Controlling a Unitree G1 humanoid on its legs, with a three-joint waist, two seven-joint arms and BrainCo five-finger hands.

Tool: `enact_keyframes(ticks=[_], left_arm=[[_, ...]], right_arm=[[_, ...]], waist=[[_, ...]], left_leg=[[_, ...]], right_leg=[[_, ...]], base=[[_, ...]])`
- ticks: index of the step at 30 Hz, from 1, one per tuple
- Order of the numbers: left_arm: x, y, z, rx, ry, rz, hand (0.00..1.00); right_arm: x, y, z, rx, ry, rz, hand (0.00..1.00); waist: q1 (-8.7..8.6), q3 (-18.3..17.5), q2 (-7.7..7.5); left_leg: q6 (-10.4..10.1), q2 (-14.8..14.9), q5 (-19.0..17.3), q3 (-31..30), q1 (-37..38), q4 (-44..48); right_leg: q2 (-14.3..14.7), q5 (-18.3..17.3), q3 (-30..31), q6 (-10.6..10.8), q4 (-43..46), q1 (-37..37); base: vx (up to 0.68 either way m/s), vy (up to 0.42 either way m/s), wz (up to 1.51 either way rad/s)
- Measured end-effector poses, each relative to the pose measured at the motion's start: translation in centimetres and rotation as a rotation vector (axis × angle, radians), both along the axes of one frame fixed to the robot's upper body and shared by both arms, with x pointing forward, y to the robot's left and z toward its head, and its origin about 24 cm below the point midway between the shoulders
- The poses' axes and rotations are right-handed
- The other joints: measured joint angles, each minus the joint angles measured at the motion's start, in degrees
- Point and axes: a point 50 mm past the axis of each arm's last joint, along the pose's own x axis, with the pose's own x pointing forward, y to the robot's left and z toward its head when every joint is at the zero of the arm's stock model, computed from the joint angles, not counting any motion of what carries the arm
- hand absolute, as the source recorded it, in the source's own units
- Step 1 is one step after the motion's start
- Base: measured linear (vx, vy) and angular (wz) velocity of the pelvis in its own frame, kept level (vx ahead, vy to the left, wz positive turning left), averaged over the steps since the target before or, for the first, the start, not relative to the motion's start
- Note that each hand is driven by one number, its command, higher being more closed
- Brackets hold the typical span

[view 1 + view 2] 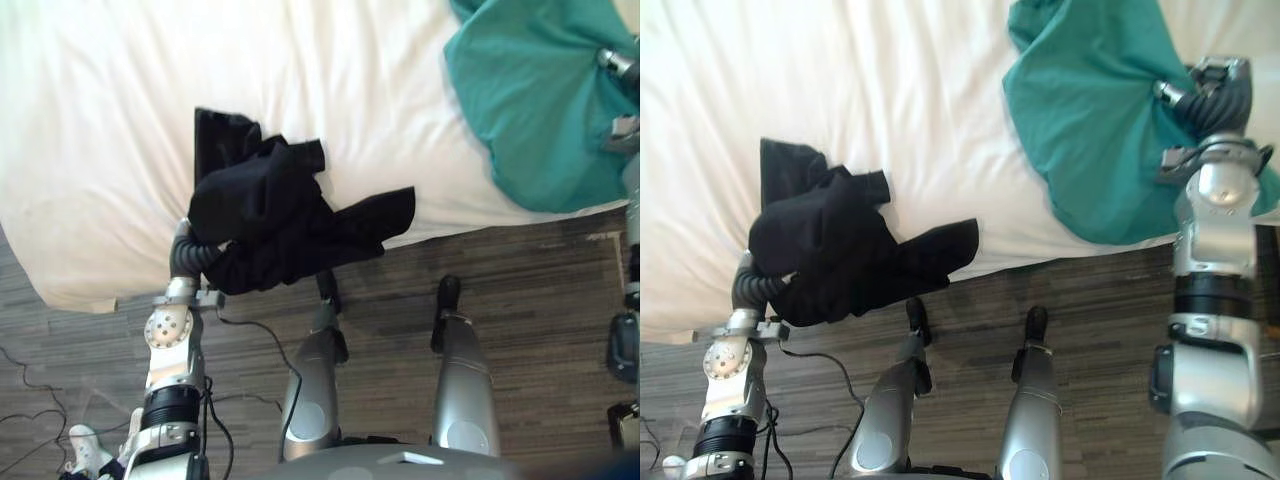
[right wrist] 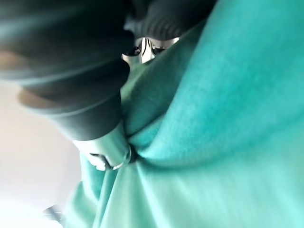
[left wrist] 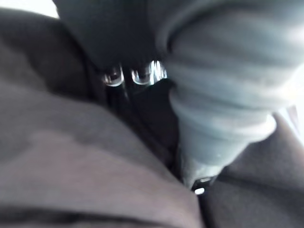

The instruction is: Tidy the bed and pick cloth on bed and put in laundry

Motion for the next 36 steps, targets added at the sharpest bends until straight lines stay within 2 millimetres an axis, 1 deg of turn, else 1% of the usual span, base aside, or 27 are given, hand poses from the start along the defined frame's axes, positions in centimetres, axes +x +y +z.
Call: enact_keyframes(ticks=[1,2,3,4,5,7,8,9,10,11,12,13,14,15,16,17,19,20,21,22,24,25,26,29,32,35,36], left_arm=[[-0.2,0.0,-0.7,-0.012,0.031,0.004,1.00],[-0.4,0.0,-1.2,-0.015,0.051,0.005,1.00],[-1.0,0.1,-2.1,-0.021,0.090,0.014,1.00],[-1.6,0.1,-3.1,-0.031,0.138,0.016,1.00],[-1.9,-0.1,-4.0,-0.041,0.178,0.012,1.00],[-3.4,-1.0,-7.1,-0.083,0.337,-0.004,1.00],[-4.1,-1.4,-8.4,-0.094,0.415,-0.013,1.00],[-5.4,-2.2,-10.5,-0.106,0.542,-0.033,1.00],[-6.3,-2.8,-11.8,-0.111,0.620,-0.049,1.00],[-8.6,-4.2,-14.0,-0.146,0.750,-0.071,1.00],[-9.7,-4.8,-14.8,-0.161,0.800,-0.081,1.00],[-11.2,-5.6,-15.6,-0.192,0.837,-0.076,1.00],[-11.3,-5.6,-15.5,-0.194,0.828,-0.067,1.00],[-11.5,-5.6,-15.6,-0.193,0.835,-0.067,1.00],[-12.1,-5.6,-15.8,-0.199,0.849,-0.062,1.00],[-12.6,-5.7,-16.1,-0.210,0.863,-0.054,1.00],[-14.6,-5.9,-17.0,-0.263,0.913,-0.005,1.00],[-15.3,-5.9,-17.1,-0.274,0.926,0.010,1.00],[-16.4,-5.9,-17.4,-0.296,0.945,0.037,1.00],[-17.0,-6.0,-17.6,-0.308,0.958,0.048,1.00],[-18.6,-6.3,-18.0,-0.344,0.990,0.079,1.00],[-19.1,-6.4,-18.1,-0.355,0.999,0.084,1.00],[-19.4,-6.3,-18.2,-0.377,0.996,0.104,1.00],[-19.8,-6.1,-18.1,-0.410,0.969,0.129,1.00],[-19.6,-5.9,-17.8,-0.459,0.914,0.147,1.00],[-18.6,-5.6,-17.2,-0.476,0.841,0.160,1.00],[-17.9,-5.2,-16.7,-0.499,0.790,0.178,1.00]], right_arm=[[0.0,0.6,-1.6,0.027,0.017,0.023,1.00],[0.0,0.9,-2.5,0.054,0.023,0.040,1.00],[-0.1,1.6,-4.1,0.099,0.037,0.067,1.00],[-0.1,2.2,-5.3,0.142,0.040,0.093,1.00],[-0.3,2.3,-6.2,0.157,0.049,0.099,1.00],[-0.9,2.7,-8.5,0.203,0.075,0.121,1.00],[-1.0,3.0,-9.1,0.229,0.077,0.137,1.00],[-1.2,3.2,-10.1,0.280,0.084,0.163,1.00],[-1.4,3.4,-10.7,0.311,0.091,0.178,1.00],[-2.0,3.6,-12.4,0.379,0.110,0.212,1.00],[-2.4,3.8,-13.4,0.424,0.124,0.234,1.00],[-3.3,4.2,-15.5,0.506,0.149,0.251,1.00],[-3.9,4.2,-16.5,0.552,0.155,0.253,1.00],[-5.0,4.2,-18.1,0.640,0.160,0.253,1.00],[-6.0,4.4,-19.7,0.676,0.195,0.264,1.00],[-6.8,4.6,-20.7,0.687,0.221,0.267,1.00],[-9.8,5.2,-24.2,0.743,0.315,0.259,1.00],[-10.9,5.5,-25.3,0.760,0.346,0.259,1.00],[-12.6,6.0,-26.9,0.790,0.397,0.257,1.00],[-13.6,6.3,-27.7,0.807,0.426,0.255,1.00],[-16.4,7.3,-30.1,0.854,0.511,0.268,1.00],[-17.6,7.6,-31.0,0.872,0.548,0.276,1.00],[-18.8,8.6,-32.1,0.903,0.593,0.295,1.00],[-19.9,10.1,-33.0,0.902,0.648,0.358,1.00],[-20.6,10.7,-33.5,0.855,0.696,0.388,1.00],[-21.5,10.8,-34.1,0.772,0.767,0.397,1.00],[-22.0,10.9,-34.3,0.744,0.788,0.399,1.00]], waist=[[-0.21,-0.1,-0.38],[-0.53,-0.3,-0.72],[-0.93,-0.7,-1.33],[-1.13,-1.0,-1.86],[-1.13,-1.1,-2.16],[-1.23,-1.3,-3.06],[-1.32,-1.2,-3.32],[-1.55,-1.1,-3.83],[-1.64,-1.1,-4.20],[-2.01,-1.3,-4.73],[-2.11,-1.6,-5.28],[-2.04,-2.0,-6.04],[-1.86,-2.2,-6.19],[-1.67,-2.8,-6.19],[-1.59,-4.0,-6.12],[-1.56,-5.1,-6.04],[-1.43,-8.4,-5.96],[-1.43,-9.7,-5.90],[-1.41,-12.0,-5.82],[-1.40,-13.2,-5.75],[-1.41,-16.6,-5.46],[-1.39,-17.7,-5.40],[-1.01,-18.7,-6.03],[-0.98,-19.8,-6.54],[-0.93,-20.2,-6.59],[-0.97,-20.3,-6.64],[-0.85,-20.4,-6.75]], left_leg=[[0.0,-0.1,0.0,0.7,1.4,0.0],[0.0,-0.2,0.0,0.7,2.1,0.0],[0.0,-0.2,0.0,1.5,3.1,0.0],[0.0,-0.2,0.0,2.2,3.9,0.0],[0.0,-0.3,0.0,2.4,4.5,0.0],[0.0,-0.7,0.0,3.7,6.5,-0.1],[0.0,-0.8,0.0,3.9,7.4,-0.2],[0.0,-1.0,0.0,4.4,8.5,-0.3],[0.0,-1.1,-0.1,4.8,9.3,-0.7],[0.0,-1.2,-0.1,5.1,10.8,-1.5],[0.0,-1.3,-0.1,5.2,11.3,-1.5],[0.0,-1.4,-0.1,5.2,12.3,-1.5],[0.0,-1.4,-0.1,5.3,12.8,-1.5],[0.0,-1.4,-0.1,5.4,14.3,-1.6],[-0.2,-1.5,-0.2,5.8,15.5,-2.0],[-0.5,-1.6,-0.4,6.1,16.2,-2.2],[-0.6,-2.0,-0.6,7.3,19.2,-3.0],[-0.6,-2.1,-0.8,7.6,19.9,-3.4],[-0.5,-2.1,-1.3,8.4,21.1,-3.7],[-0.5,-2.1,-1.7,8.5,21.9,-3.7],[-0.6,-1.9,-3.6,9.9,24.1,-3.7],[-0.5,-1.8,-4.7,10.6,25.1,-3.7],[-0.5,-1.6,-5.0,11.1,26.4,-3.8],[-0.5,-1.7,-5.5,11.2,27.6,-4.1],[-0.5,-2.0,-5.6,10.8,28.5,-4.1],[-0.5,-2.3,-5.6,8.9,29.1,-4.1],[-0.4,-2.6,-5.6,7.2,29.0,-4.1]], right_leg=[[0.0,-0.5,0.0,0.0,0.2,1.3],[-0.1,-0.8,-0.1,0.0,0.2,2.1],[-0.2,-1.1,-0.1,0.0,0.2,3.0],[-0.2,-1.3,0.0,0.0,0.0,3.8],[-0.2,-1.4,0.0,0.0,-0.1,4.5],[-0.6,-2.1,0.0,0.2,0.0,6.4],[-0.8,-2.2,0.0,0.3,0.0,7.2],[-0.9,-2.3,0.1,0.4,-0.3,8.4],[-1.0,-2.4,0.2,0.4,-0.4,9.0],[-0.9,-2.4,0.1,0.5,-1.1,10.4],[-0.9,-2.4,0.1,0.5,-1.3,11.1],[-1.0,-2.3,-0.1,0.5,-2.1,12.4],[-1.0,-2.3,-0.4,0.5,-2.4,13.3],[-1.0,-2.3,-0.8,0.6,-3.4,15.4],[-1.1,-2.2,-0.8,0.9,-4.2,16.7],[-1.1,-2.1,-0.8,1.0,-4.7,17.5],[-1.1,-1.6,-0.9,1.8,-7.2,21.1],[-1.1,-1.4,-1.1,2.0,-8.1,22.1],[-1.0,-1.0,-1.3,2.4,-9.7,23.6],[-0.9,-0.8,-1.6,2.5,-10.8,24.9],[-0.6,0.2,-2.7,3.1,-14.1,28.8],[-0.5,0.6,-3.2,3.3,-15.3,30.6],[-0.5,1.2,-3.2,3.4,-16.8,32.4],[-0.5,2.0,-4.0,3.2,-18.8,34.8],[-0.4,2.8,-5.0,3.5,-20.2,36.8],[-0.7,2.7,-7.3,3.6,-20.7,39.2],[-0.9,2.5,-9.1,3.7,-21.1,40.5]], base=[[0.08,-0.034,0.02],[0.06,-0.024,0.01],[0.06,-0.017,-0.01],[0.06,-0.013,-0.04],[0.05,-0.006,0.00],[0.04,-0.003,0.02],[0.05,0.003,0.00],[0.05,0.007,-0.04],[0.05,0.017,-0.04],[0.04,0.021,-0.04],[0.07,0.020,0.01],[0.06,0.009,0.05],[0.05,0.007,0.09],[0.03,0.014,0.04],[0.03,0.021,-0.01],[0.05,0.035,-0.07],[0.06,0.045,-0.06],[0.06,0.051,-0.06],[0.06,0.052,-0.04],[0.07,0.052,-0.02],[0.07,0.062,0.08],[0.07,0.084,0.04],[0.05,0.062,0.00],[0.00,0.013,0.00],[-0.01,0.009,0.10],[0.00,-0.010,0.37],[0.02,-0.017,0.50]])
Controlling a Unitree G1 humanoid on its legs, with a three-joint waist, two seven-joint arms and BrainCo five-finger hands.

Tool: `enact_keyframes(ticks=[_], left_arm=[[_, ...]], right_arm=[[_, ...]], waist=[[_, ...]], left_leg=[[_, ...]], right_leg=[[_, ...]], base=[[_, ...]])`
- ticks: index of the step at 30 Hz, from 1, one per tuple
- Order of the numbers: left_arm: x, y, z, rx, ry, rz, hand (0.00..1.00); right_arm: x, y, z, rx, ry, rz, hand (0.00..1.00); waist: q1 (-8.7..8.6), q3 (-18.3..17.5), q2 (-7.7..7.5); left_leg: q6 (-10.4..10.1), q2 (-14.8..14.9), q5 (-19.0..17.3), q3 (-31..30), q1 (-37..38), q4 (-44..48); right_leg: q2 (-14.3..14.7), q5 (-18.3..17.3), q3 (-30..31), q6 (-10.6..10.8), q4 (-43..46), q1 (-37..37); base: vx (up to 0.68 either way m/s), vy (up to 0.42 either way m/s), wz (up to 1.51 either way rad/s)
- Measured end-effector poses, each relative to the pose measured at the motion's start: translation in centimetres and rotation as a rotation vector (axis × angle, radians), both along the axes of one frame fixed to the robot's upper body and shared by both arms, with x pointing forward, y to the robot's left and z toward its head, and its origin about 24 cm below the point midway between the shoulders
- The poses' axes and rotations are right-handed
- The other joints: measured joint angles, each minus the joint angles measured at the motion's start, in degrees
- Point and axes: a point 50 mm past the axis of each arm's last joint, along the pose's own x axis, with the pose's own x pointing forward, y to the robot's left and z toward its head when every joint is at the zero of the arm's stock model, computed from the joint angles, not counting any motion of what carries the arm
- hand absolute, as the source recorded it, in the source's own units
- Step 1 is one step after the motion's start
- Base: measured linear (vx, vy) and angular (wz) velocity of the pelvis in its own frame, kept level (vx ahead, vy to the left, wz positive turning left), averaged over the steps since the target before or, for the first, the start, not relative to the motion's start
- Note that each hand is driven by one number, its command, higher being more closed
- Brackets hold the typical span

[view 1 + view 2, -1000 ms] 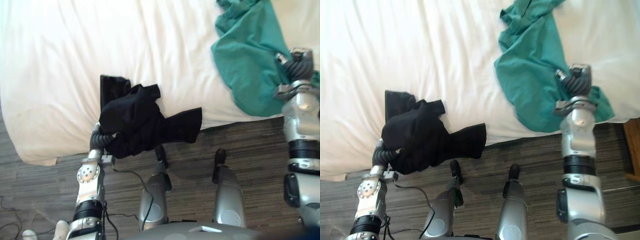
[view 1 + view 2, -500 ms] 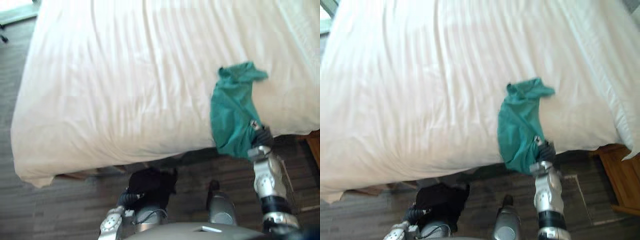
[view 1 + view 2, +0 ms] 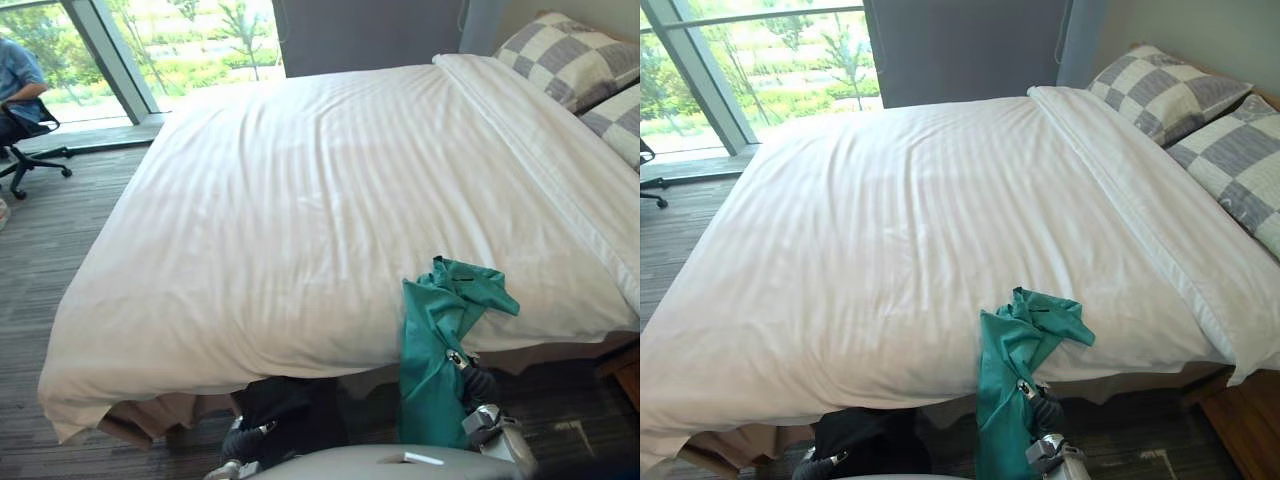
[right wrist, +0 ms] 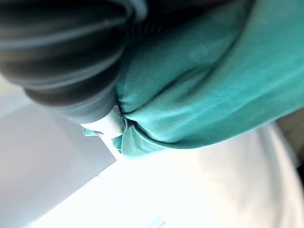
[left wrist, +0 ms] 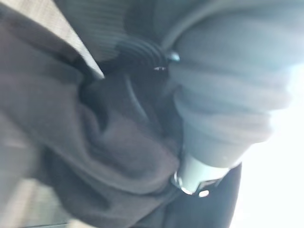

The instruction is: Tidy the bed and pick cloth on bed and put in laundry

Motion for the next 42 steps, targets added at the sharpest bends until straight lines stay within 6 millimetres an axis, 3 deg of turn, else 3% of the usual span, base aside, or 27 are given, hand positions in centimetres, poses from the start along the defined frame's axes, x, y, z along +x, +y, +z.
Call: enact_keyframes(ticks=[3,5,7,9,12,13,16,17,19,20,21,22,23,24,26,27,28,29,30,31,32,33,34,36,39,41,42], left_arm=[[0.7,0.5,0.6,-0.021,-0.069,0.075,1.00],[1.2,0.8,1.0,-0.025,-0.102,0.098,1.00],[2.3,1.1,1.5,-0.023,-0.145,0.094,1.00],[2.7,1.2,1.6,-0.038,-0.155,0.115,1.00],[2.7,1.3,1.7,-0.084,-0.159,0.158,1.00],[2.5,1.3,1.6,-0.097,-0.160,0.183,1.00],[2.7,1.0,1.9,-0.115,-0.174,0.207,1.00],[3.3,0.6,2.3,-0.117,-0.196,0.212,1.00],[4.4,0.1,3.1,-0.124,-0.244,0.225,1.00],[5.3,-0.3,3.4,-0.134,-0.268,0.218,1.00],[5.9,-0.6,3.8,-0.140,-0.286,0.214,1.00],[6.6,-1.4,4.2,-0.155,-0.309,0.200,1.00],[6.4,-1.8,4.1,-0.163,-0.304,0.191,1.00],[6.3,-2.0,4.1,-0.163,-0.292,0.180,1.00],[6.7,-2.3,4.3,-0.160,-0.292,0.188,1.00],[7.0,-1.8,4.5,-0.142,-0.295,0.195,1.00],[7.4,-1.6,4.5,-0.131,-0.289,0.192,1.00],[7.7,-1.5,4.6,-0.127,-0.288,0.189,1.00],[7.8,-2.0,4.5,-0.144,-0.279,0.190,1.00],[7.7,-2.6,4.4,-0.160,-0.270,0.185,1.00],[7.7,-2.6,4.3,-0.160,-0.263,0.173,1.00],[8.1,-2.9,4.5,-0.161,-0.269,0.145,1.00],[8.3,-3.0,4.6,-0.152,-0.271,0.127,1.00],[8.1,-2.7,4.5,-0.128,-0.260,0.099,1.00],[8.1,-2.3,4.5,-0.096,-0.248,0.084,1.00],[8.1,-2.0,4.6,-0.078,-0.246,0.082,1.00],[8.0,-2.2,4.4,-0.073,-0.228,0.073,1.00]], right_arm=[[-0.4,0.4,-0.2,-0.043,0.006,0.046,1.00],[-0.6,1.0,-0.4,-0.068,0.011,0.096,1.00],[-1.0,1.9,-0.8,-0.069,0.043,0.125,1.00],[-0.7,2.3,-1.1,-0.067,0.064,0.133,1.00],[0.7,2.5,-0.8,-0.078,0.059,0.157,1.00],[1.1,2.6,-0.7,-0.090,0.058,0.169,1.00],[2.0,3.1,-0.5,-0.095,0.051,0.204,1.00],[1.9,3.6,-0.5,-0.089,0.055,0.217,1.00],[1.8,4.3,-0.4,-0.075,0.062,0.206,1.00],[2.0,4.7,-0.3,-0.073,0.056,0.200,1.00],[2.3,4.8,0.0,-0.075,0.040,0.191,1.00],[2.9,4.5,0.6,-0.090,0.009,0.178,1.00],[3.0,4.3,0.8,-0.101,0.001,0.175,1.00],[3.5,4.2,1.0,-0.103,-0.008,0.163,1.00],[3.7,4.0,1.1,-0.111,-0.009,0.151,1.00],[4.4,4.6,1.5,-0.100,-0.037,0.159,1.00],[5.2,4.8,1.9,-0.097,-0.057,0.167,1.00],[5.2,4.9,1.8,-0.090,-0.052,0.160,1.00],[5.3,4.3,1.8,-0.103,-0.044,0.153,1.00],[4.8,3.4,1.4,-0.116,-0.015,0.132,1.00],[4.5,3.2,1.2,-0.115,0.008,0.115,1.00],[4.3,2.8,1.0,-0.118,0.031,0.098,1.00],[4.0,2.4,0.9,-0.121,0.041,0.083,1.00],[4.1,2.8,0.9,-0.109,0.039,0.077,1.00],[3.5,3.5,0.6,-0.103,0.059,0.091,1.00],[3.4,3.9,0.5,-0.099,0.068,0.090,1.00],[3.3,3.7,0.5,-0.105,0.072,0.084,1.00]], waist=[[0.10,0.2,-0.88],[-0.22,-0.1,-0.60],[-0.50,-0.3,-2.05],[0.12,-0.7,-3.00],[0.08,-0.4,-3.11],[0.47,0.1,-2.32],[1.38,1.3,-1.98],[1.14,2.0,-2.18],[0.62,2.6,-3.23],[-0.39,2.8,-5.21],[-0.45,3.8,-5.91],[0.09,5.2,-4.54],[0.09,5.3,-3.58],[-0.45,5.5,-3.00],[-0.33,6.1,-1.51],[-0.05,6.0,-3.57],[-0.25,6.7,-4.90],[-0.90,7.5,-6.55],[-0.87,8.1,-4.72],[-2.23,8.5,-3.10],[-2.75,8.8,-3.95],[-3.10,9.0,-3.98],[-3.42,9.2,-2.83],[-3.38,9.4,-1.97],[-3.34,9.7,-1.33],[-3.34,9.8,-1.95],[-3.50,9.7,-1.72]], left_leg=[[0.4,-1.2,0.0,-3.1,-0.3,0.0],[1.0,-2.2,0.1,-7.1,-1.7,0.0],[1.6,-3.5,0.7,-12.8,-3.7,0.0],[1.1,-4.1,1.7,-15.5,-4.2,0.0],[1.4,-4.9,2.6,-18.9,-5.4,0.0],[1.4,-5.0,2.8,-19.4,-5.6,0.0],[1.9,-5.7,3.9,-21.4,-6.1,0.0],[3.5,-6.7,5.2,-21.1,-7.2,0.0],[14.7,-7.3,0.9,-13.4,-8.5,0.0],[15.2,-7.0,-2.4,-8.0,-9.1,1.5],[14.6,-6.9,-2.9,-4.9,-10.1,5.2],[14.4,-6.6,-2.8,-2.1,-10.1,11.1],[14.4,-6.6,-2.7,-2.2,-9.7,11.8],[11.7,-7.8,-0.7,-4.8,-9.6,9.9],[12.3,-8.6,0.3,-7.5,-10.4,8.2],[12.5,-9.6,-0.1,-6.2,-12.2,8.8],[12.4,-10.4,-3.1,-1.9,-14.6,12.2],[14.6,-9.7,-5.1,1.2,-16.5,17.4],[16.4,-6.4,-9.8,4.5,-18.3,28.2],[13.4,-6.7,-11.8,3.2,-17.3,27.1],[13.6,-8.3,-10.7,2.2,-16.0,25.0],[14.2,-10.5,-7.9,-0.3,-13.1,18.3],[13.7,-10.6,-4.6,-2.4,-10.6,12.6],[13.2,-10.6,-1.5,-4.7,-7.1,6.1],[12.1,-10.8,0.6,-7.6,-3.1,1.0],[12.0,-12.0,0.9,-9.1,-2.7,0.1],[11.8,-11.6,0.8,-10.2,-2.6,0.1]], right_leg=[[-1.1,-1.9,-2.5,0.0,1.7,1.4],[-1.0,-6.0,-0.1,-1.1,5.6,1.0],[0.5,-10.8,3.1,-2.7,8.4,0.6],[0.5,-11.4,1.3,-3.0,9.0,1.6],[0.9,-11.7,1.3,-3.4,9.1,3.5],[1.0,-11.9,1.2,-3.8,9.1,3.6],[0.9,-12.5,-1.7,-3.6,9.2,5.1],[0.7,-13.0,-5.2,-3.3,9.6,6.6],[0.3,-12.6,-11.5,-3.3,9.2,8.6],[-0.2,-10.9,-14.5,-4.6,8.3,9.6],[-0.7,-10.6,-15.6,-5.2,8.7,10.4],[-0.8,-10.6,-16.3,-5.2,11.1,11.6],[0.1,-10.6,-16.4,-5.2,12.3,11.6],[-0.2,-10.8,-16.3,-5.8,15.4,11.4],[0.8,-12.9,-13.6,-8.7,15.3,10.5],[2.5,-13.4,-11.6,-9.1,7.3,10.5],[2.0,-13.9,-14.1,-6.6,2.9,12.0],[0.4,-13.6,-16.0,-4.3,1.9,12.5],[0.5,-13.3,-17.9,-3.6,3.9,12.9],[1.2,-13.2,-19.0,-3.7,6.8,13.8],[0.2,-13.0,-19.5,-4.0,8.2,14.4],[-0.6,-10.8,-19.4,-5.9,11.9,13.5],[0.8,-11.5,-18.3,-6.4,11.4,12.2],[2.0,-11.5,-18.2,-6.4,10.4,10.5],[1.0,-10.7,-17.2,-6.2,11.2,6.1],[-0.9,-7.1,-16.8,-6.2,11.8,3.4],[-0.8,-7.3,-15.8,-6.2,14.3,3.2]], base=[[0.03,-0.010,0.60],[0.04,-0.041,0.89],[0.04,-0.109,1.25],[0.08,-0.095,0.99],[0.07,-0.077,0.85],[0.01,-0.046,0.48],[-0.03,-0.057,0.57],[-0.08,-0.046,1.23],[-0.07,-0.027,1.70],[0.01,0.013,1.77],[0.07,0.057,1.85],[0.07,0.070,1.32],[0.09,0.085,1.48],[0.06,0.066,1.39],[0.00,0.034,1.15],[-0.04,0.014,0.79],[-0.01,0.014,0.75],[0.03,0.028,0.73],[0.10,0.049,0.92],[0.14,0.087,1.02],[0.14,0.089,1.18],[0.10,0.104,0.95],[0.05,0.063,0.78],[0.02,0.004,0.60],[0.00,-0.026,0.58],[-0.01,-0.054,0.58],[-0.01,-0.087,0.48]])
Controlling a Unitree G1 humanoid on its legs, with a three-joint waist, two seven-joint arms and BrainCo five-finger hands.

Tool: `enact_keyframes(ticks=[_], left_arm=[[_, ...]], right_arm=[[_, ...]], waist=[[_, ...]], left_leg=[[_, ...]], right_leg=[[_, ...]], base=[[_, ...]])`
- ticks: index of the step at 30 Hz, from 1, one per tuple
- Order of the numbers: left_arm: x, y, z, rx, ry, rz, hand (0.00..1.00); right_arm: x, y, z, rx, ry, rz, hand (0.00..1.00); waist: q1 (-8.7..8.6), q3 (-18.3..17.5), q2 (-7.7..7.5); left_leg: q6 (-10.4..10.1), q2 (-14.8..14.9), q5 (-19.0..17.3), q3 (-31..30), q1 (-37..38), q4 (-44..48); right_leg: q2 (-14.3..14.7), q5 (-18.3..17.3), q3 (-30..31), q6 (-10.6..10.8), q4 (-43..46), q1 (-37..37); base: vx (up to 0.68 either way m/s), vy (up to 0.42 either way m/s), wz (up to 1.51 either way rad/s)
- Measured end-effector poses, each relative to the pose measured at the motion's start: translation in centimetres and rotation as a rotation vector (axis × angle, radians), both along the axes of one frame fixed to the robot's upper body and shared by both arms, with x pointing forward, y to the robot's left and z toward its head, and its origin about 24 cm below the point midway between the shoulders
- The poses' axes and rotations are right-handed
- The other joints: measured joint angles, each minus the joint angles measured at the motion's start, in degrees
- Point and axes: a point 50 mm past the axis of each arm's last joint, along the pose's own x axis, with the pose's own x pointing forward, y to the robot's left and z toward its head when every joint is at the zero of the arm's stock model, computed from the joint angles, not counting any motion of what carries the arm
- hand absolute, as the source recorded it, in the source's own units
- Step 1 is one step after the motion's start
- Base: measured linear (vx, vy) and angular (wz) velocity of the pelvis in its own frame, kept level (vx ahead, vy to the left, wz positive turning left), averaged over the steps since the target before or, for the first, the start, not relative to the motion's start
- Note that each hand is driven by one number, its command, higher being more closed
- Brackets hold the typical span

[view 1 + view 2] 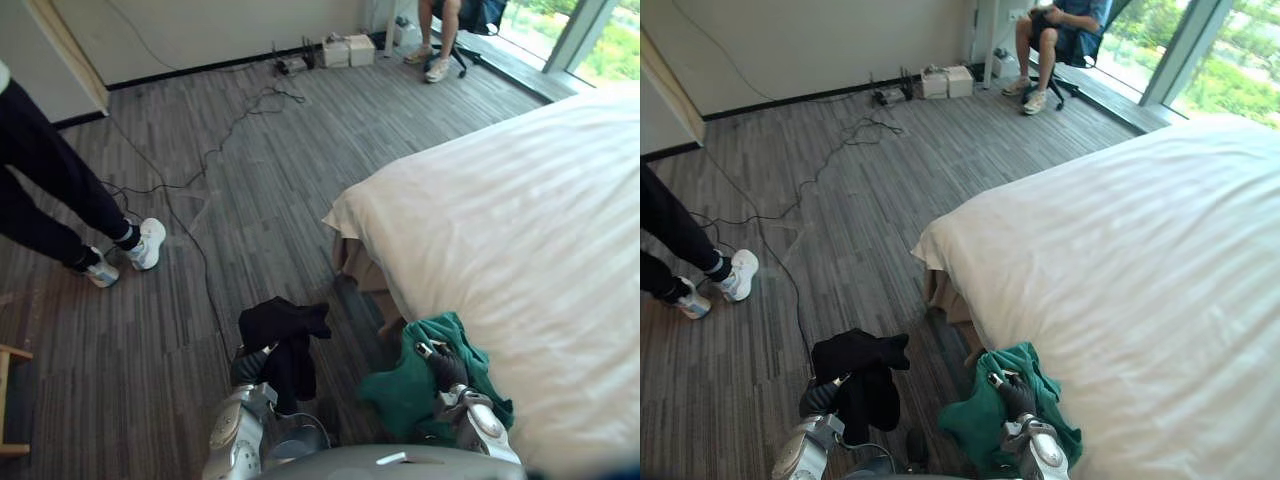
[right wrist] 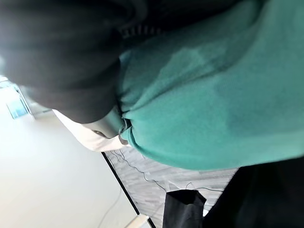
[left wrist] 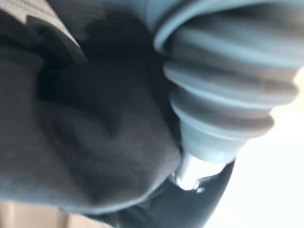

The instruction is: Tidy the bed and pick cloth on bed and put in laundry

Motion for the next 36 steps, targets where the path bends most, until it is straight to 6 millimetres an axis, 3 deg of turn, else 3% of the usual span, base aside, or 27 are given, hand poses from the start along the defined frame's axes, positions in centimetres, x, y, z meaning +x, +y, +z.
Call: enact_keyframes(ticks=[2,3,5,8,9,15,23,25,27,29,31,32,34,36], left_arm=[[0.1,-1.0,-0.1,-0.005,0.004,-0.033,1.00],[0.4,-1.4,0.0,0.013,0.004,-0.072,1.00],[0.8,-1.9,0.2,0.021,-0.003,-0.109,1.00],[0.5,-2.1,0.0,0.018,0.012,-0.123,1.00],[-0.2,-1.4,-0.7,0.047,0.056,-0.145,1.00],[-0.2,-1.4,-0.7,0.047,0.057,-0.143,1.00],[-0.4,-1.9,0.7,0.083,0.047,-0.052,1.00],[-0.3,-1.8,1.0,0.098,0.050,-0.015,1.00],[0.5,-1.9,1.3,0.107,0.048,0.046,1.00],[0.6,-1.8,1.4,0.110,0.043,0.064,1.00],[0.3,-1.6,1.4,0.112,0.042,0.081,1.00],[0.1,-1.6,1.3,0.111,0.050,0.083,1.00],[-0.4,-1.5,1.1,0.110,0.063,0.088,1.00],[-0.8,-1.6,0.8,0.098,0.079,0.101,1.00]], right_arm=[[0.0,-0.6,0.1,-0.016,-0.003,-0.012,1.00],[-0.3,-0.7,-0.1,-0.022,0.007,-0.022,1.00],[-0.9,-0.7,-0.3,-0.018,0.014,-0.036,1.00],[-1.2,-0.5,-0.3,-0.003,0.012,-0.041,1.00],[-2.6,0.9,-1.1,0.026,0.060,-0.007,1.00],[-2.5,0.9,-1.0,0.026,0.058,-0.008,1.00],[-0.5,1.3,1.1,0.076,-0.027,-0.068,1.00],[-0.4,1.5,1.4,0.081,-0.032,-0.060,1.00],[0.1,0.9,1.8,0.062,-0.043,-0.047,1.00],[0.1,-0.1,1.8,0.029,-0.042,-0.038,1.00],[-0.2,-0.8,1.7,0.007,-0.034,-0.037,1.00],[-0.2,-1.3,1.7,-0.001,-0.029,-0.052,1.00],[-0.3,-1.4,1.7,0.000,-0.026,-0.060,1.00],[-0.3,-1.4,1.9,0.006,-0.033,-0.060,1.00]], waist=[[-0.31,0.7,1.77],[-1.45,1.0,2.26],[-1.70,1.1,1.65],[-0.82,1.1,0.55],[-1.50,-2.3,-3.79],[-1.49,-2.3,-3.75],[-1.09,-2.5,-3.36],[-0.95,-2.4,-3.35],[-0.03,-0.4,-1.10],[0.16,0.9,0.78],[0.19,1.2,2.21],[0.39,1.7,2.77],[1.26,1.7,2.94],[2.18,1.5,2.35]], left_leg=[[-0.2,0.9,0.1,-2.4,-0.4,0.0],[-0.2,1.4,0.1,-4.3,-0.9,0.0],[-0.3,1.9,0.2,-5.5,-1.3,0.0],[-2.1,2.9,1.3,-5.1,-1.4,0.0],[-3.1,1.0,1.0,-5.1,-0.3,-0.2],[-3.1,1.1,1.0,-4.9,-0.3,-0.2],[-3.1,1.1,1.0,-2.5,-2.6,0.1],[-3.1,1.3,-1.5,-1.5,-5.7,5.5],[-4.4,4.4,-7.1,0.0,-15.5,26.4],[-4.9,7.0,-7.4,2.2,-18.3,34.9],[-5.6,7.2,-7.9,1.7,-17.7,34.3],[-6.0,6.7,-8.2,1.9,-14.9,29.0],[-5.7,5.8,-7.8,2.0,-12.3,23.4],[-4.8,4.3,-3.8,2.6,-9.6,15.7]], right_leg=[[1.4,0.8,6.6,-2.7,4.4,-2.1],[3.1,1.6,12.0,-4.0,6.5,-3.1],[4.9,1.8,18.0,-4.1,7.0,-3.7],[5.7,1.3,18.7,-3.2,4.5,-1.8],[5.6,-0.4,22.1,-0.2,-2.4,2.8],[5.6,-0.4,22.3,-0.2,-2.5,2.8],[5.6,-0.4,23.6,-0.2,-6.5,2.3],[5.6,-0.7,23.6,-0.4,-8.3,2.2],[7.0,-0.8,23.2,-0.6,-11.2,3.9],[8.0,-1.5,21.8,-1.5,-11.1,5.8],[8.3,-2.5,21.0,-2.5,-10.9,6.5],[8.5,-3.2,21.0,-3.5,-10.5,6.4],[8.4,-3.2,21.1,-3.5,-10.4,6.3],[7.7,-2.4,21.4,-3.3,-11.7,6.3]], base=[[0.00,-0.086,0.74],[0.03,-0.068,1.20],[0.06,-0.089,1.01],[0.05,-0.113,0.28],[0.00,0.000,0.00],[0.00,0.000,-0.01],[0.01,-0.025,-0.12],[0.03,-0.045,-0.09],[0.01,-0.046,0.01],[-0.08,-0.044,0.29],[-0.10,-0.038,0.28],[-0.08,-0.021,0.16],[-0.09,-0.031,0.01],[-0.11,-0.038,-0.06]])
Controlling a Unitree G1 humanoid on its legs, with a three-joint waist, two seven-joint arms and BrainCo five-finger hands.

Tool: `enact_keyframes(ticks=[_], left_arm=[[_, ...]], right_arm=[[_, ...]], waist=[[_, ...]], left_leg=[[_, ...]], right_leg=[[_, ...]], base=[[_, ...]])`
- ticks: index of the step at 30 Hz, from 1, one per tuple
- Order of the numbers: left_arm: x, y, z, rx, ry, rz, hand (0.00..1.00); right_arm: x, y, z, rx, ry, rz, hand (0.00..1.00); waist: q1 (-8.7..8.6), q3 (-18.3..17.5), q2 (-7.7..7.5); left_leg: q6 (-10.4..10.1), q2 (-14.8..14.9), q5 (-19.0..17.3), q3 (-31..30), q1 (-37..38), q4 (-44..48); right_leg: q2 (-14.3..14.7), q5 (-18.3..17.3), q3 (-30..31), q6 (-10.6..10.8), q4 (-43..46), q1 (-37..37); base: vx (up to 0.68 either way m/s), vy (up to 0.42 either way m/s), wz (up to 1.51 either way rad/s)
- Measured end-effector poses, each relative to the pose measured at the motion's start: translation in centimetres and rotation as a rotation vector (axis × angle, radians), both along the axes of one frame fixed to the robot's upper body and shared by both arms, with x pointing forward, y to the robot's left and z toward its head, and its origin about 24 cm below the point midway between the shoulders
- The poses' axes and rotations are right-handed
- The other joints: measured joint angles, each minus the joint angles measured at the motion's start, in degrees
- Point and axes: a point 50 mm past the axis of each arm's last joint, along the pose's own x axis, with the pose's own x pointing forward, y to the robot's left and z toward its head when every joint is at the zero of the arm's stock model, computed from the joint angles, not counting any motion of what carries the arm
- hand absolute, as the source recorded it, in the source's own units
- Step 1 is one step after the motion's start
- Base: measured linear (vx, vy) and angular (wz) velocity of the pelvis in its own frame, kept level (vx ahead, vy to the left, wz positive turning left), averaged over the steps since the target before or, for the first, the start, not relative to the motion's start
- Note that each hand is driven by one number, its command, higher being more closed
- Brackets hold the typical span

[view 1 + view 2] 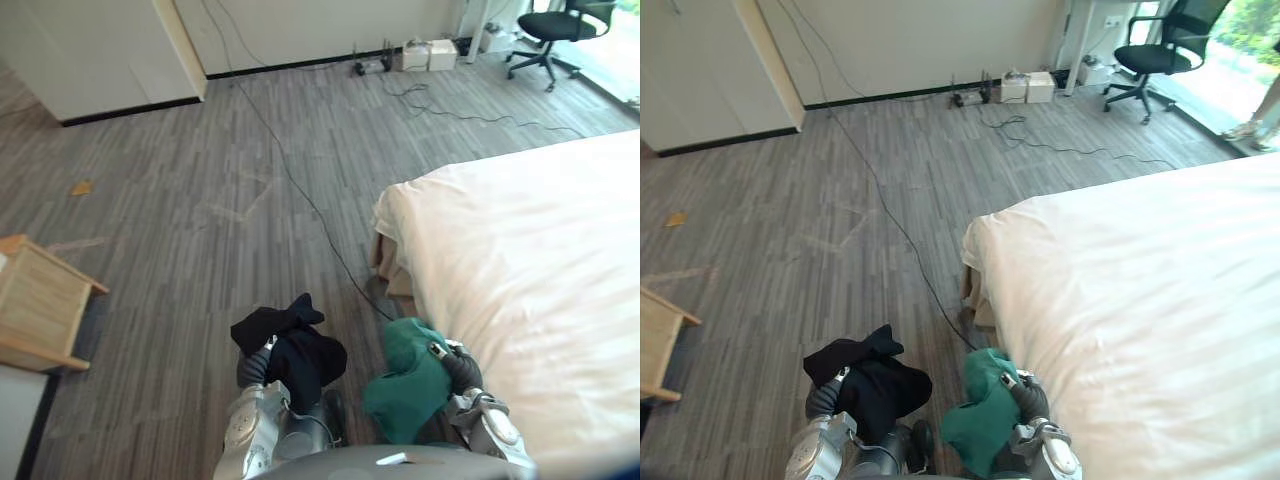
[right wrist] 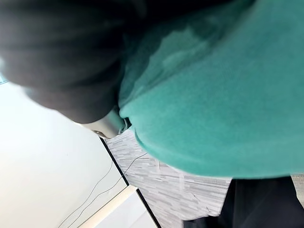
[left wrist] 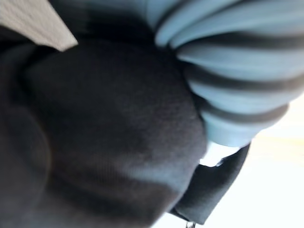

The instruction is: Tidy the bed and pick cloth on bed and put in laundry

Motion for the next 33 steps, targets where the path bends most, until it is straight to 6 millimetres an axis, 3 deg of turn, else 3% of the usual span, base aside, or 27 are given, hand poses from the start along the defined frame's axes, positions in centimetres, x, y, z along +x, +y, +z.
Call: enact_keyframes(ticks=[2,6,9,10,11,12,13,14,15,17,19,20,22,24,25,26,27,28,29,30,32,33], left_arm=[[0.0,-0.3,-0.1,-0.009,0.000,0.007,1.00],[0.2,0.0,0.1,0.001,-0.009,0.038,1.00],[0.0,1.0,0.2,-0.013,-0.020,0.108,1.00],[-0.1,1.1,0.1,-0.012,-0.017,0.115,1.00],[-0.3,1.3,0.1,-0.013,-0.013,0.127,1.00],[-0.3,1.2,0.2,-0.015,-0.019,0.127,1.00],[-0.3,1.3,0.3,-0.012,-0.023,0.127,1.00],[-0.4,1.7,0.4,0.009,-0.025,0.126,1.00],[-0.5,1.7,0.4,0.009,-0.023,0.129,1.00],[-0.9,1.8,0.3,0.015,-0.004,0.149,1.00],[-0.8,1.9,0.3,0.025,0.003,0.165,1.00],[-0.7,1.8,0.3,0.041,0.008,0.159,1.00],[-0.3,1.6,0.5,0.058,0.005,0.133,1.00],[0.0,1.5,0.4,0.056,0.012,0.123,1.00],[0.0,1.6,0.4,0.057,0.014,0.124,1.00],[-0.2,1.8,0.3,0.065,0.017,0.131,1.00],[-0.4,2.0,0.3,0.071,0.020,0.137,1.00],[-0.8,2.2,0.1,0.078,0.037,0.153,1.00],[-1.0,1.9,-0.1,0.072,0.039,0.159,1.00],[-1.0,1.8,-0.1,0.067,0.035,0.157,1.00],[-1.6,0.5,-0.3,0.017,0.024,0.159,1.00],[-1.8,0.2,-0.4,0.007,0.028,0.159,1.00]], right_arm=[[0.1,0.1,0.1,0.004,-0.007,0.007,1.00],[0.1,0.5,0.0,0.006,0.002,0.029,1.00],[0.0,0.9,-0.1,0.020,0.013,0.063,1.00],[0.0,0.8,-0.1,0.018,0.017,0.064,1.00],[-0.1,0.6,-0.2,0.008,0.022,0.062,1.00],[-0.1,0.6,-0.2,0.000,0.025,0.060,1.00],[0.0,0.8,-0.2,0.002,0.023,0.060,1.00],[0.0,1.2,-0.2,-0.001,0.025,0.071,1.00],[-0.1,1.5,-0.3,0.003,0.028,0.074,1.00],[-0.9,2.4,-0.5,0.025,0.048,0.090,1.00],[-1.2,2.7,-0.4,0.030,0.045,0.097,1.00],[-1.5,2.5,-0.4,0.029,0.051,0.087,1.00],[-2.0,2.3,-0.5,0.027,0.060,0.071,1.00],[-1.8,2.2,-0.3,0.047,0.049,0.054,1.00],[-1.7,2.3,-0.2,0.053,0.046,0.050,1.00],[-1.6,2.5,-0.1,0.069,0.041,0.045,1.00],[-1.6,2.6,-0.1,0.070,0.041,0.045,1.00],[-1.6,2.5,-0.2,0.068,0.044,0.041,1.00],[-1.2,2.5,0.2,0.063,0.025,0.039,1.00],[-1.0,2.4,0.3,0.061,0.014,0.035,1.00],[-0.7,2.1,0.9,0.053,-0.015,0.026,1.00],[-0.7,2.0,1.0,0.051,-0.018,0.028,1.00]], waist=[[0.03,-0.1,0.10],[0.61,0.3,-0.85],[1.79,-0.7,-3.55],[2.02,-1.2,-3.69],[2.50,-2.5,-4.10],[2.78,-3.6,-4.35],[2.91,-3.8,-4.39],[2.80,-3.2,-5.76],[2.61,-3.2,-5.76],[1.84,-3.1,-5.08],[0.72,-3.1,-5.02],[-0.47,-3.0,-5.01],[-1.00,-2.7,-4.69],[-1.19,-1.9,-3.58],[-1.15,-1.7,-3.49],[-0.87,-1.1,-3.59],[-0.79,-0.8,-3.57],[-0.55,-0.6,-3.26],[-0.35,0.5,-1.39],[-0.35,0.9,-1.00],[-2.04,0.8,-0.22],[-2.26,0.6,0.09]], left_leg=[[1.0,-0.8,3.2,0.7,1.6,-5.9],[2.2,-1.3,2.5,1.2,0.8,-4.8],[3.1,-1.9,-4.7,3.0,-2.8,4.4],[3.1,-2.2,-5.9,3.3,-2.7,5.1],[3.7,-3.0,-8.6,3.5,-2.6,6.7],[4.3,-3.6,-9.9,3.2,-1.9,7.1],[4.4,-4.2,-10.1,3.2,-1.0,6.8],[5.5,-6.5,-11.4,1.8,3.1,4.1],[6.0,-6.7,-11.5,1.3,4.1,3.7],[6.4,-6.0,-12.8,-2.1,8.8,1.6],[6.3,-5.5,-13.2,-5.3,11.7,0.0],[5.8,-5.2,-13.3,-7.5,14.1,-0.9],[5.5,-4.9,-14.3,-9.9,16.6,-1.3],[3.9,-3.7,-16.6,-12.5,19.8,-1.2],[3.5,-3.5,-17.0,-12.7,20.5,-1.2],[1.9,-2.7,-19.4,-13.5,22.3,-0.6],[1.3,-2.4,-20.4,-13.6,23.0,-0.3],[-0.2,-0.8,-22.3,-13.7,24.3,0.7],[-1.2,1.2,-23.0,-13.2,24.3,2.4],[-1.1,1.6,-22.9,-13.1,24.1,3.1],[-1.5,2.2,-20.8,-13.1,21.9,8.8],[-1.7,2.5,-20.2,-13.2,21.4,10.2]], right_leg=[[-0.1,0.8,0.0,0.4,-1.5,-0.2],[-0.7,1.0,0.1,1.2,-1.8,-0.3],[-3.4,-2.0,0.4,3.1,1.4,-1.3],[-4.1,-2.4,0.3,3.7,2.3,-1.4],[-5.6,-3.9,0.4,5.9,8.9,-3.8],[-8.2,-3.7,0.5,6.8,23.2,-10.3],[-9.4,-2.8,0.5,6.6,28.8,-12.6],[-13.3,5.2,0.9,5.6,44.8,-19.1],[-13.5,7.4,1.4,5.6,47.6,-20.3],[-9.7,3.9,2.7,5.3,54.0,-25.3],[-7.3,1.2,1.6,4.6,53.0,-29.1],[-6.3,0.2,0.2,3.6,49.1,-32.2],[-5.9,0.4,-1.1,3.1,39.7,-34.9],[-4.6,8.2,-0.8,2.9,16.6,-34.9],[-4.3,9.9,-0.6,3.3,12.3,-34.6],[-4.0,14.7,0.4,3.6,4.7,-34.1],[-3.9,17.0,0.7,3.3,4.5,-34.1],[-2.7,22.4,0.7,1.1,6.5,-33.7],[-1.7,20.2,0.3,-1.4,12.1,-35.2],[-1.5,18.5,0.3,-1.6,14.2,-35.9],[-1.3,12.0,0.9,-2.5,21.7,-38.1],[-1.2,11.1,1.0,-2.5,22.3,-37.9]], base=[[-0.04,-0.015,0.00],[0.05,-0.018,-0.03],[0.15,0.017,-0.13],[0.23,0.068,-0.13],[0.26,0.116,0.00],[0.27,0.140,0.04],[0.36,0.215,0.27],[0.33,0.172,0.25],[0.34,0.158,0.37],[0.32,0.087,0.58],[0.37,0.025,0.89],[0.41,-0.038,1.03],[0.48,-0.065,0.94],[0.52,-0.132,0.80],[0.58,-0.217,0.65],[0.42,-0.184,0.41],[0.64,-0.296,0.41],[0.52,-0.269,0.25],[0.50,-0.275,0.25],[0.47,-0.274,0.36],[0.47,-0.274,0.40],[0.44,-0.214,0.19]])
